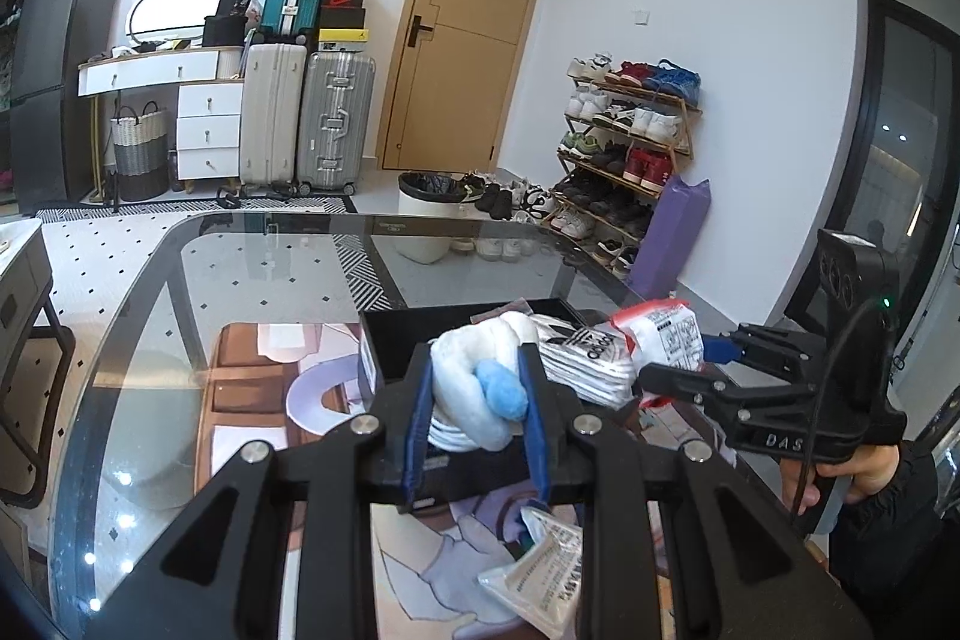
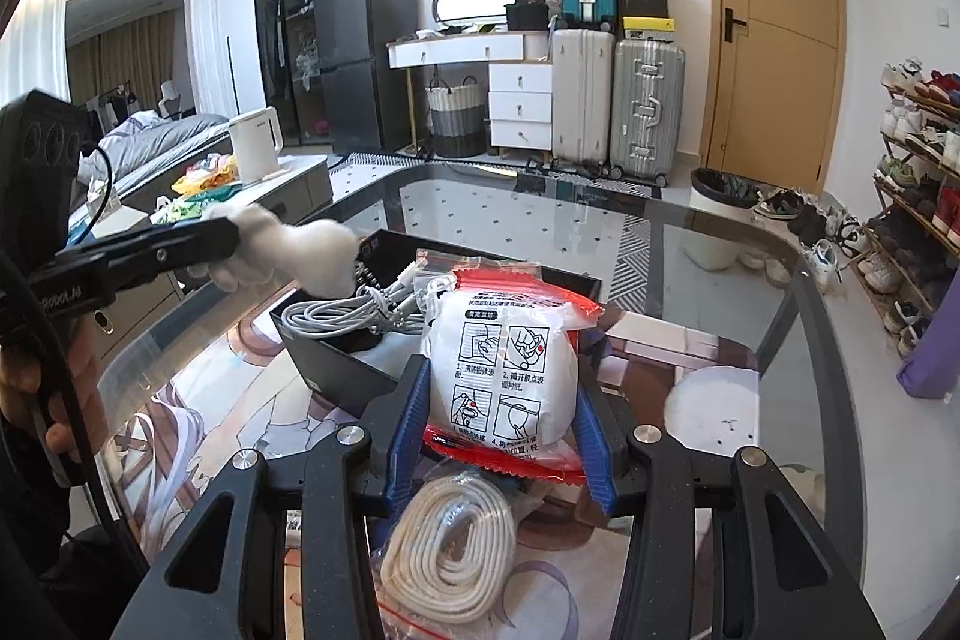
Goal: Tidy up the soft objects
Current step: 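Carry the packet with the right gripper while the left carries the plush toy over the box, then open the right gripper to drop the packet while the left releases the plush toy into the box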
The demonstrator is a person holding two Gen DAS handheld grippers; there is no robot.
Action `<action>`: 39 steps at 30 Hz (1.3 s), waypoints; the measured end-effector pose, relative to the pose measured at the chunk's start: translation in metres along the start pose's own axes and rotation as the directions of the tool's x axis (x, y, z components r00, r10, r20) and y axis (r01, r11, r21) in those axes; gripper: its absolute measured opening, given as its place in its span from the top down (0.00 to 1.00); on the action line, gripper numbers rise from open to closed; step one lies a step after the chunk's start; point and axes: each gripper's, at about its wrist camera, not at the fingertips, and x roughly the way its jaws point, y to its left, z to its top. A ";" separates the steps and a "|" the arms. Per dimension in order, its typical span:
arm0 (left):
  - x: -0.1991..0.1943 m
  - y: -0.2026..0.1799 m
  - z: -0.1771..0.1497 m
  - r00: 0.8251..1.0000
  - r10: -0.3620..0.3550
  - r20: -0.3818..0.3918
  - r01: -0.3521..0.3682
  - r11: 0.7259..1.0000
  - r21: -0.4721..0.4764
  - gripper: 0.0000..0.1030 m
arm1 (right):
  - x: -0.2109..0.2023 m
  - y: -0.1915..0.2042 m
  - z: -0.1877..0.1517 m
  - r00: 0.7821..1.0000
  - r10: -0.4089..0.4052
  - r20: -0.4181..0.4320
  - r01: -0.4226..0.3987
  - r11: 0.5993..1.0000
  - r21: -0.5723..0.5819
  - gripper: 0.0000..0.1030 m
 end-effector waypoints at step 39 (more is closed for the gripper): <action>0.078 -0.009 -0.013 0.990 0.036 -0.137 -0.027 0.997 0.068 0.75 | 0.086 -0.003 0.031 0.995 -0.040 -0.090 0.035 0.998 -0.058 0.56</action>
